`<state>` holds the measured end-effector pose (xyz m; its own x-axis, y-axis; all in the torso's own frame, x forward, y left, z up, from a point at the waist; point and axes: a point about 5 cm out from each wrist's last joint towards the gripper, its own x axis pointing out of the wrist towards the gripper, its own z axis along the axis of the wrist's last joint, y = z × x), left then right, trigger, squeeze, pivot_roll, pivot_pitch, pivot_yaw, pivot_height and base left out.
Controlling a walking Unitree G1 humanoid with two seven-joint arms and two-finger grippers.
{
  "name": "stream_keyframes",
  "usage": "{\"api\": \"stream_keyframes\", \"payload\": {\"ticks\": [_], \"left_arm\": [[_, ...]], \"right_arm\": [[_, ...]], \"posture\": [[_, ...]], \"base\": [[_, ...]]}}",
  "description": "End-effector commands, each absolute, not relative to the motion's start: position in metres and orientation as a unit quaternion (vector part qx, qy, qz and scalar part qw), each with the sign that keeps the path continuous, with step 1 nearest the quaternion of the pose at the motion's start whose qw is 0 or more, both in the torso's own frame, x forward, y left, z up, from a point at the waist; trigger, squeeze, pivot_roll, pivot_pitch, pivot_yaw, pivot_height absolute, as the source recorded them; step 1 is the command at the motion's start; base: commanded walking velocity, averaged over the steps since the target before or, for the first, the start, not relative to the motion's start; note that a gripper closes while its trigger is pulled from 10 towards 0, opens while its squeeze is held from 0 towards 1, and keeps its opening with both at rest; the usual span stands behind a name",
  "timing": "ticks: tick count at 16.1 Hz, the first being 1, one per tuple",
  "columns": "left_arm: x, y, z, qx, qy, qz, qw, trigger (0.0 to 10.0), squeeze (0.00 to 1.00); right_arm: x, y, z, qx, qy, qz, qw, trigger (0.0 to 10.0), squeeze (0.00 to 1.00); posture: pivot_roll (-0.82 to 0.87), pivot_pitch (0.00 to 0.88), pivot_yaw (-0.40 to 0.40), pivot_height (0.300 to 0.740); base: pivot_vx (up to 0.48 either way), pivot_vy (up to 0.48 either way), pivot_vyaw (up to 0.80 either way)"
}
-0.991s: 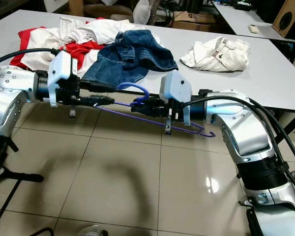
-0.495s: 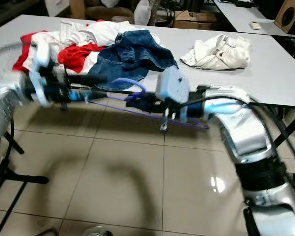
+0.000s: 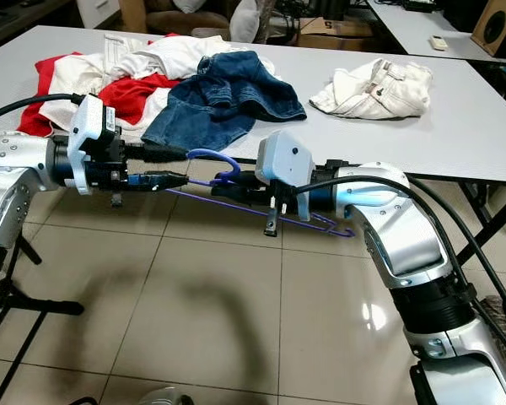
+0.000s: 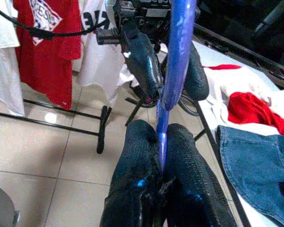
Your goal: Hang hanger
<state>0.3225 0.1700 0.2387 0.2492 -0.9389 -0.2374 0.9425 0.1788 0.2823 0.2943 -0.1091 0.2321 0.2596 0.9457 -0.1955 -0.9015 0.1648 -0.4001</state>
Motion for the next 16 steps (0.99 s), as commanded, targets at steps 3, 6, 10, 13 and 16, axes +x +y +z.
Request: {"api": "stream_keyframes", "payload": {"ticks": [3,6,10,13,16], "left_arm": [[0.312,0.158,0.239,0.111,-0.004,-0.655,0.747,10.0,0.0],[0.308,0.164,0.24,0.056,0.002,-0.665,0.745,10.0,0.0],[0.312,0.163,0.22,0.163,0.037,-0.633,0.756,10.0,0.0],[0.321,0.168,0.22,0.206,0.038,-0.598,0.774,8.9,0.0],[0.317,0.166,0.228,0.166,0.024,-0.625,0.762,0.0,0.0]], "right_arm": [[0.296,-0.1,0.243,-0.244,-0.077,0.617,0.745,10.0,0.0],[0.298,-0.101,0.243,-0.248,-0.072,0.614,0.746,10.0,0.0],[0.299,-0.1,0.25,-0.248,-0.083,0.62,0.74,10.0,0.0],[0.299,-0.099,0.252,-0.248,-0.09,0.622,0.737,10.0,0.0],[0.299,-0.099,0.252,-0.249,-0.091,0.622,0.737,10.0,0.0]], "posture": [[-0.04,0.0,0.013,0.74],[-0.05,0.0,-0.005,0.74],[-0.05,0.0,-0.012,0.74],[-0.05,0.0,-0.011,0.74],[-0.05,0.0,-0.004,0.74]], "base": [[0.0,0.0,0.0],[0.0,0.0,0.0],[0.0,0.0,0.0],[0.0,0.0,0.0],[0.0,0.0,0.0]]}}
